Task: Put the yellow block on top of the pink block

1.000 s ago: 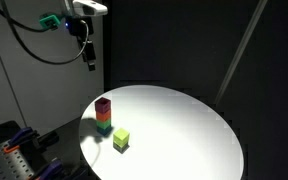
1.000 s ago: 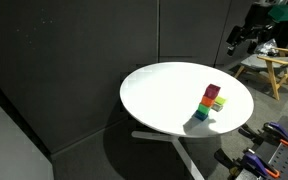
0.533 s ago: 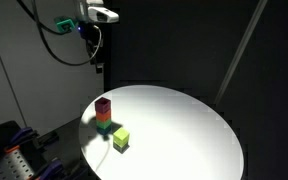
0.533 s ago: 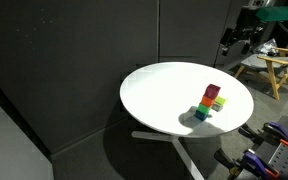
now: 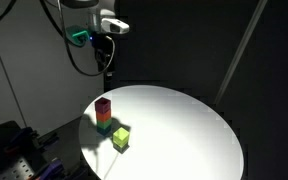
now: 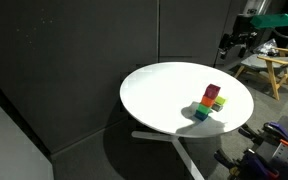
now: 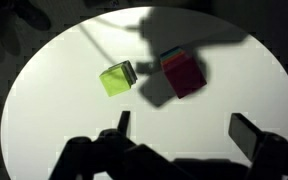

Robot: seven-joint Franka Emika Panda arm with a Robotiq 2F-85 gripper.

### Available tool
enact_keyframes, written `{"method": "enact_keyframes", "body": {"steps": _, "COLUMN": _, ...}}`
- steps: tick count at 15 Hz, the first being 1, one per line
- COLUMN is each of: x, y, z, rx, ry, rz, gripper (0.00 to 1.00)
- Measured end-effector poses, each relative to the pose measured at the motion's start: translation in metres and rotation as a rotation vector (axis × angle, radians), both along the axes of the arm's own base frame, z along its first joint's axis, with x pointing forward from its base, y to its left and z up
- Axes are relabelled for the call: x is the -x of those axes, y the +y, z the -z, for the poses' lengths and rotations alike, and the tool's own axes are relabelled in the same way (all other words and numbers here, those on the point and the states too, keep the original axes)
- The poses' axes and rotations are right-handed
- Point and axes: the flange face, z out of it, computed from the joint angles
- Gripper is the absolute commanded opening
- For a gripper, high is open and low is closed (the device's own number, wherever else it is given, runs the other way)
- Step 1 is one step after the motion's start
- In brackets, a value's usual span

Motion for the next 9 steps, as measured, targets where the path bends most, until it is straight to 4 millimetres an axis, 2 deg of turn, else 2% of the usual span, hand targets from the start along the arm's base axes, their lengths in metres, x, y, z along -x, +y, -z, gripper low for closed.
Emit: {"method": "enact_keyframes", "body": {"steps": 9, "x": -0.012, "y": -0.041, "z": 0.029, "rx": 0.026, "ry": -0.039, "rz": 0.012, "gripper": 1.0}}
